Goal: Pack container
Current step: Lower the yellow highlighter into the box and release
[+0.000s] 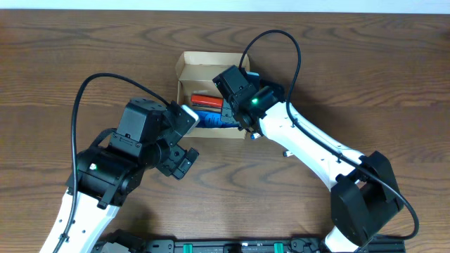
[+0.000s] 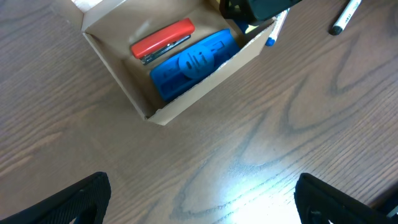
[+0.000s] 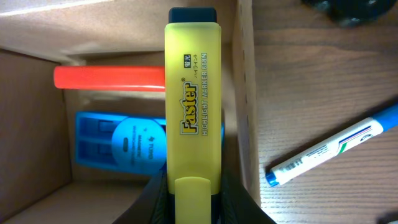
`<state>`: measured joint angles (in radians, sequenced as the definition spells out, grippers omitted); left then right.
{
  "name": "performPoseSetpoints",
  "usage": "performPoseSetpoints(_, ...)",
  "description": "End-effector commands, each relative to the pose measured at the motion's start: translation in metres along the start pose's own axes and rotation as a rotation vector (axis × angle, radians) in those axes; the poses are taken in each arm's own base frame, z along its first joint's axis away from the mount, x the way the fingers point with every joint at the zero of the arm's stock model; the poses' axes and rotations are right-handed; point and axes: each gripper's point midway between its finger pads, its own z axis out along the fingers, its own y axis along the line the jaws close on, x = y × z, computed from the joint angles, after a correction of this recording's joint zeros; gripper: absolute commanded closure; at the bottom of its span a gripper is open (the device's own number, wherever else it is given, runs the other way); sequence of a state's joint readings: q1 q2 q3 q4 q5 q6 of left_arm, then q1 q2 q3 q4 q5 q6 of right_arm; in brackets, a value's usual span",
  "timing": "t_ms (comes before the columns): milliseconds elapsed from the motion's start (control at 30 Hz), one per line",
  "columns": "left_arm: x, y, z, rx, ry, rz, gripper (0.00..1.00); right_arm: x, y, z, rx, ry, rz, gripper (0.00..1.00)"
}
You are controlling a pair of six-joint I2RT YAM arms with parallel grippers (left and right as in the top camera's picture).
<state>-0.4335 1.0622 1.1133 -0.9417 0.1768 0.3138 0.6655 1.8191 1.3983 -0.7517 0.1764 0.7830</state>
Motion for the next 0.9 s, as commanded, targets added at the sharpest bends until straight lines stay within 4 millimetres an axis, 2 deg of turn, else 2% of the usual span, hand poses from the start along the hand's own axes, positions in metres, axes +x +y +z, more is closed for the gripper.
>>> performPoseSetpoints(0, -0.005, 0.001, -0.006, -0.004, -0.022, -0.004, 0.05, -0.002, -0.003, 0.001, 0.029, -0.019, -0.03, 0.99)
performPoseSetpoints(200, -0.005, 0.001, -0.006, -0.005, -0.022, -0.004, 0.05, -0.002, -0.003, 0.001, 0.029, -0.019, -0.037, 0.96)
performPoseSetpoints(233, -0.005, 0.001, -0.006, -0.004, -0.022, -0.004, 0.05, -0.002, -0.003, 0.001, 0.029, -0.019, -0.038, 0.93)
performPoseSetpoints(267, -0.005, 0.001, -0.006, -0.004, -0.022, -0.004, 0.05, -0.002, -0.003, 0.001, 0.029, -0.019, -0.038, 0.84)
performPoseSetpoints(333, -0.005, 0.001, -0.006, -0.004, -0.022, -0.004, 0.05, -0.002, -0.003, 0.001, 0.028, -0.019, -0.042, 0.75)
performPoseSetpoints(600, -0.005, 0.001, -0.006, -0.004, -0.022, -0.004, 0.05, -0.001, 0.001, -0.002, 0.007, -0.013, -0.047, 0.63)
performPoseSetpoints(733, -0.005, 0.001, -0.006, -0.004, -0.022, -0.004, 0.05, -0.007, 0.004, -0.016, -0.017, -0.04, -0.051, 0.62)
performPoseSetpoints(867, -0.005, 0.001, -0.006, -0.005, -0.022, -0.004, 0.05, -0.017, 0.007, -0.041, -0.059, -0.087, -0.087, 0.62)
